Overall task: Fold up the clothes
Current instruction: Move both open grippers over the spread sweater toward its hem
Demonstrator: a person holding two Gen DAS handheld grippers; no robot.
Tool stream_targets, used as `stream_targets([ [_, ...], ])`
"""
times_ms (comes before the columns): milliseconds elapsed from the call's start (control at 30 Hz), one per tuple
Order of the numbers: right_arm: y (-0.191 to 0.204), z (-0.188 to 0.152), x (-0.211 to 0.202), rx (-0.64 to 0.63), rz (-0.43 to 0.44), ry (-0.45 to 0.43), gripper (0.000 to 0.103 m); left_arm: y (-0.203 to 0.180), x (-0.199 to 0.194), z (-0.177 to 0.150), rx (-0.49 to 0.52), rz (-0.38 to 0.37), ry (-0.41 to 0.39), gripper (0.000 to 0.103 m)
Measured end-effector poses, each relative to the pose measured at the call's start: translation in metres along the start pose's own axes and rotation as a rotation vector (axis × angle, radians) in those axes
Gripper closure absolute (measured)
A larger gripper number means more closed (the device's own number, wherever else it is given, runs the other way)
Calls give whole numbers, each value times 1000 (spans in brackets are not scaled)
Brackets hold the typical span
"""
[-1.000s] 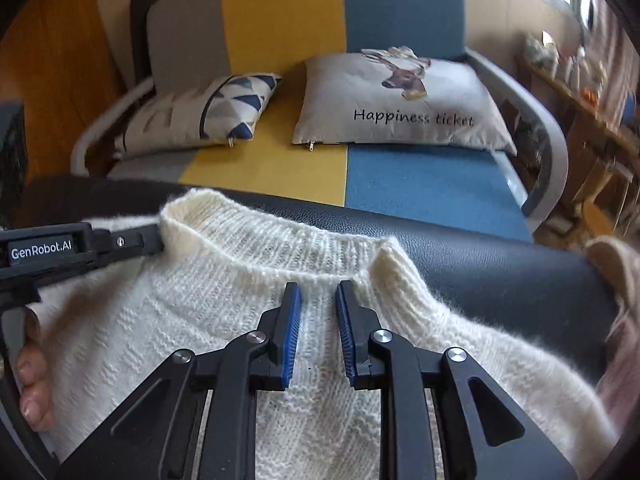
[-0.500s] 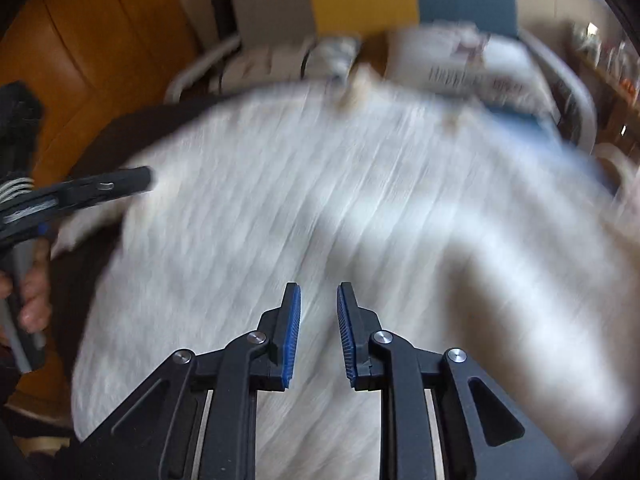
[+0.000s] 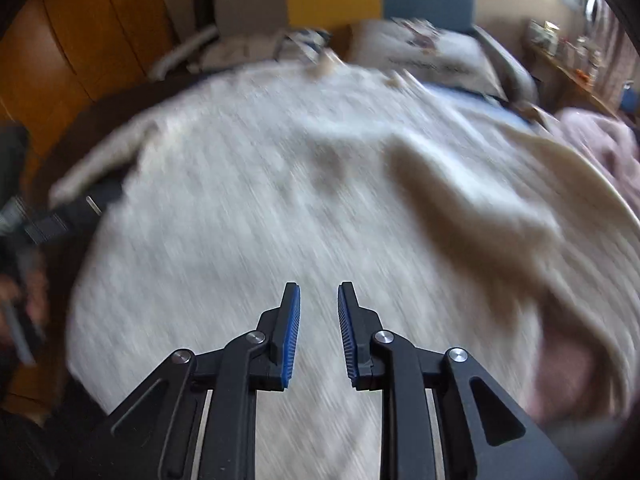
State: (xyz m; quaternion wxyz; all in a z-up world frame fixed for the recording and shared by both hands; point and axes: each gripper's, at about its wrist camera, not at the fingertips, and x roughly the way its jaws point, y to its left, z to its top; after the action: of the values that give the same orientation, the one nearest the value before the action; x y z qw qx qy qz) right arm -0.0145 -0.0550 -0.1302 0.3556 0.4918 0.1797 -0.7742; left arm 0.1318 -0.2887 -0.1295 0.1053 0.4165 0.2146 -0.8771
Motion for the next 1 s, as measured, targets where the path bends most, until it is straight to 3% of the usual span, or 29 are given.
stream_targets([
  [100, -8, -37, 19, 68, -9, 102, 81, -8, 9, -18, 31, 16, 65, 92],
  [167, -4, -49, 17, 111, -6, 28, 78, -5, 16, -27, 53, 55, 77, 91],
  [300, 13, -45, 22, 127, 32, 9, 78, 5, 18, -31, 80, 116, 73, 91],
  [467, 52, -37, 28, 20, 79, 1, 78, 26, 13, -22, 38, 172, 79, 92],
  [600, 52, -38, 21, 6, 162, 25, 78, 22, 0, -25, 53, 204, 72, 92],
  [700, 16, -40, -4, 121, 223, 1, 78, 9, -13, -29, 72, 187, 21, 92],
  [800, -59, -52, -53, 379, 238, -135, 77, -5, -20, -29, 80, 151, -3, 92],
  [867, -111, -67, -83, 559, 187, -235, 70, -14, -22, -20, 91, 132, -17, 91],
  [900, -140, -79, -99, 659, 167, -288, 59, -21, -18, -15, 109, 133, -25, 91],
  [1000, -194, -106, -116, 824, 87, -319, 55, -35, 1, 1, 150, 150, -35, 88],
])
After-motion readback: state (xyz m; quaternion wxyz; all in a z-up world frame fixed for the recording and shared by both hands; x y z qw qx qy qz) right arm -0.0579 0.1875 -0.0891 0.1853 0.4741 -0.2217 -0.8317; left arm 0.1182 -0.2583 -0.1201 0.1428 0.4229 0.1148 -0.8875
